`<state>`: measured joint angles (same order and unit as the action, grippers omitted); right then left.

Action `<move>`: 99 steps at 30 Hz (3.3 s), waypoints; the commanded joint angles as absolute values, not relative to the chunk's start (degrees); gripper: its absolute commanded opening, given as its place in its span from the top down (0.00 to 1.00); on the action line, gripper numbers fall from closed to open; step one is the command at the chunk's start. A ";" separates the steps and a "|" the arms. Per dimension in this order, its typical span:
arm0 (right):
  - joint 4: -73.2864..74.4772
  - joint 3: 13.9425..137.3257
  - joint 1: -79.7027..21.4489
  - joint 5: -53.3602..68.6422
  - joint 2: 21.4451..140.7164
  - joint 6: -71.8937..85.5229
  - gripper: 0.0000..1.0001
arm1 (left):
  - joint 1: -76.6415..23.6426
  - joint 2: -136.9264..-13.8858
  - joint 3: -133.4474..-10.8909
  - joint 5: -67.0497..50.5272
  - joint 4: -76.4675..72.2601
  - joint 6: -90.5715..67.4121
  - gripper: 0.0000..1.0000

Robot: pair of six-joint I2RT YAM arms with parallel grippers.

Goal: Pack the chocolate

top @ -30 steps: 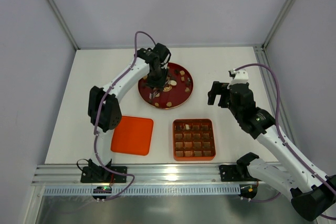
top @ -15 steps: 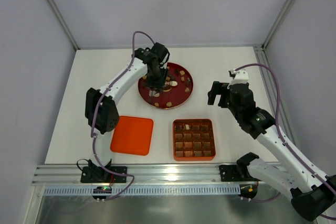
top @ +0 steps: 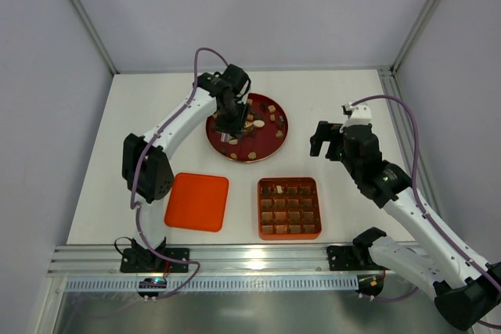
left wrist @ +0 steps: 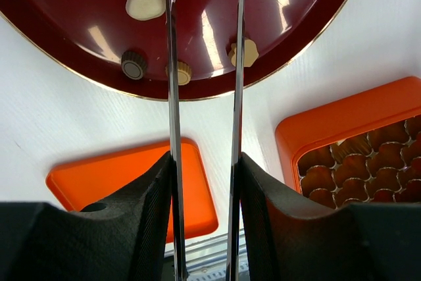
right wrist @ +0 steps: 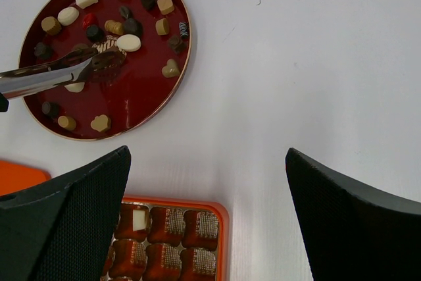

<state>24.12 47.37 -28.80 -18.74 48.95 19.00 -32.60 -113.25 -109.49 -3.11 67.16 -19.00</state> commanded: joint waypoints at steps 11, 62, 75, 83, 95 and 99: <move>23.82 47.99 -28.83 -20.04 47.29 19.25 0.00 | -32.43 -116.72 -117.33 -2.55 70.40 -15.64 0.61; 23.47 48.25 -28.83 -19.95 47.90 19.51 0.00 | -34.45 -106.62 -114.26 -0.88 71.81 -17.66 0.78; 23.29 49.66 -28.74 -20.39 49.66 18.63 0.00 | -44.55 -95.81 -105.48 -1.23 72.69 -20.91 0.77; 23.90 50.19 -28.83 -20.92 49.66 18.98 0.00 | -52.82 -92.02 -101.43 -2.72 70.67 -24.60 0.77; 25.49 50.10 -28.83 -22.06 48.25 19.07 0.00 | -61.25 -94.83 -99.67 -4.39 65.83 -28.12 0.76; 25.75 49.92 -28.83 -22.15 47.82 19.07 0.00 | -62.31 -96.32 -99.40 -4.40 65.04 -28.56 0.76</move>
